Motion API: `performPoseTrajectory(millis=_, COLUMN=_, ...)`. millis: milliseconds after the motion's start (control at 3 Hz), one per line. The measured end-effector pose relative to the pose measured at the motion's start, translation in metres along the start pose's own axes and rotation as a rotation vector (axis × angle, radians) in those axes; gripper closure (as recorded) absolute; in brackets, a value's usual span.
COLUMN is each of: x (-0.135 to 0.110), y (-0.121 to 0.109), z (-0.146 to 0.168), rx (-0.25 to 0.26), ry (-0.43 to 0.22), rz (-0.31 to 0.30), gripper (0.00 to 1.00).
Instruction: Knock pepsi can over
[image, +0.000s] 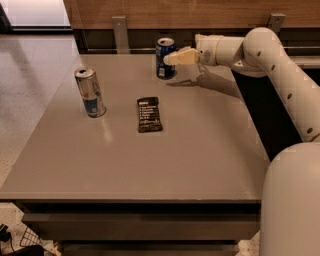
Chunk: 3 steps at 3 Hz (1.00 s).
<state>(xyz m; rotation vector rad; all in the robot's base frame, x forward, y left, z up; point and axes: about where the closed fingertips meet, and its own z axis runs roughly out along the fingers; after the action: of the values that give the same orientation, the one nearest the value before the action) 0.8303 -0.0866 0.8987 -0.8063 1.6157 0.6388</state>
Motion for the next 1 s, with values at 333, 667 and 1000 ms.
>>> performPoseTrajectory(millis=333, x=0.003, y=0.017, z=0.011, rx=-0.009, ry=-0.016, rz=0.013, gripper=0.0)
performPoseTrajectory(millis=667, x=0.017, y=0.04, z=0.032, rx=-0.046, ry=-0.049, rz=0.055, gripper=0.25)
performPoseTrajectory(millis=1000, x=0.017, y=0.04, z=0.032, rx=-0.046, ry=-0.046, rz=0.053, gripper=0.49)
